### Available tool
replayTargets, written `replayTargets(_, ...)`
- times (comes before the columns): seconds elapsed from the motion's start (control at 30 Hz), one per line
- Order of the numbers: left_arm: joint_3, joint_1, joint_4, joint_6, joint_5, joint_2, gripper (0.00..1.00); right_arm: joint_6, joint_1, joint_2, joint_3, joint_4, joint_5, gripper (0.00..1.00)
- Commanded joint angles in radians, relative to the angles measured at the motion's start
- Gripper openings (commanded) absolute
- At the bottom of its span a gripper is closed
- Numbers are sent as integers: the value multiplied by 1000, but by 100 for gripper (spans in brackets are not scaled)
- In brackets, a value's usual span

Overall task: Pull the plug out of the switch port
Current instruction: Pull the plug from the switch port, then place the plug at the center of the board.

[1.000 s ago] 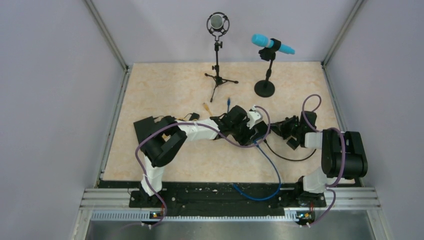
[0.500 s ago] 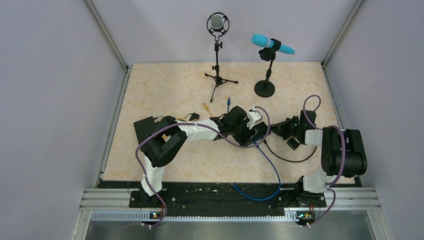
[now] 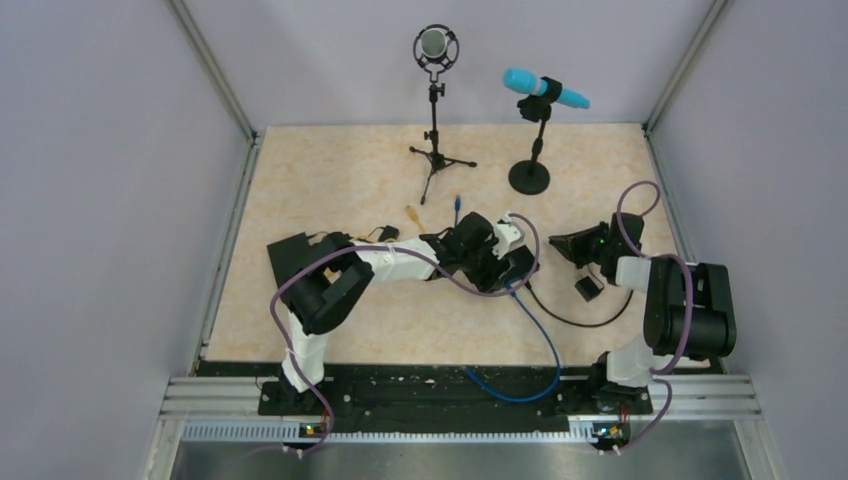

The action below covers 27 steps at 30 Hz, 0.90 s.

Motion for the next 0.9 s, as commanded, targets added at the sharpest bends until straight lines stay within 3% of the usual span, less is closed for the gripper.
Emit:
replayTargets(0.0,-52,7,-193,-23,-13,21,57,-98,-6,-31,88,8,-12,0)
replayTargets(0.13,-24,7,-199,-23,-5,4,65,-305,-6,-39,252,-258,75,0)
replayTargets(0.17,-14,7,-199,-24,-3,0,67,-343,-6,-38,278,-311,94,4)
replayTargets(0.23,6,7,-203,-24,-1,-7,71,-388,-6,-34,303,-339,85,33)
replayTargets(0.33,36,7,-206,-24,8,-16,77,-433,-6,-19,339,-397,42,50)
replayTargets(0.4,61,7,-213,-24,15,-16,80,-462,-6,-24,362,-449,28,52)
replayTargets(0.43,73,7,-217,-25,16,-20,93,-473,-6,-39,367,-473,27,53)
replayTargets(0.47,77,7,-219,-24,13,-27,98,-483,-6,-66,362,-496,34,53)
replayTargets(0.77,88,7,-206,-24,-36,-103,99,-531,-6,-370,205,-714,201,55)
replayTargets(0.87,80,7,-206,-24,-66,-136,99,-532,-6,-432,148,-783,254,60)
